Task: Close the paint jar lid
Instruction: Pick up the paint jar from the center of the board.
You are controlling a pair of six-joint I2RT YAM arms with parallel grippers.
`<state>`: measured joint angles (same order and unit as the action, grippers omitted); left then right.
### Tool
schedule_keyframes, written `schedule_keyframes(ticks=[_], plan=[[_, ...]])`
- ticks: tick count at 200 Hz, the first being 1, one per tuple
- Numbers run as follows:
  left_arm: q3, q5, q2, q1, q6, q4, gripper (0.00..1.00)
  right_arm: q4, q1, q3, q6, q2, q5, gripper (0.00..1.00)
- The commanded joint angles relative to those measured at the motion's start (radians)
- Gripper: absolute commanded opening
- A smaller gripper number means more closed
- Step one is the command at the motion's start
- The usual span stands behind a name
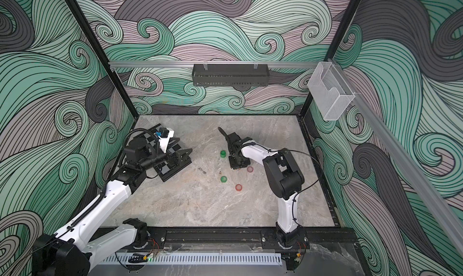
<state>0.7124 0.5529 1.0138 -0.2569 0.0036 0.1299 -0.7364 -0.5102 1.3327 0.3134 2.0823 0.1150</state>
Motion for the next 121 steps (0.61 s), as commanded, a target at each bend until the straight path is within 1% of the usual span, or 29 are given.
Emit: schedule_keyframes(ticks=[1,22,58,95,121], plan=[[-0.022,0.048,0.010,-0.003,-0.008,0.104,0.99,-0.005,0.003,0.011,-0.020,-0.102,-0.031,0.32],[-0.033,0.066,0.023,-0.004,-0.012,0.157,0.99,-0.040,-0.001,0.017,-0.039,-0.163,-0.053,0.32],[-0.032,0.086,0.027,-0.004,-0.011,0.164,0.99,-0.141,-0.026,0.068,-0.078,-0.235,-0.052,0.34],[-0.046,0.116,0.022,-0.004,-0.006,0.194,0.99,-0.220,-0.074,0.137,-0.076,-0.306,-0.055,0.34],[-0.047,0.156,0.022,-0.009,0.011,0.208,0.99,-0.284,-0.109,0.206,-0.071,-0.327,-0.055,0.34]])
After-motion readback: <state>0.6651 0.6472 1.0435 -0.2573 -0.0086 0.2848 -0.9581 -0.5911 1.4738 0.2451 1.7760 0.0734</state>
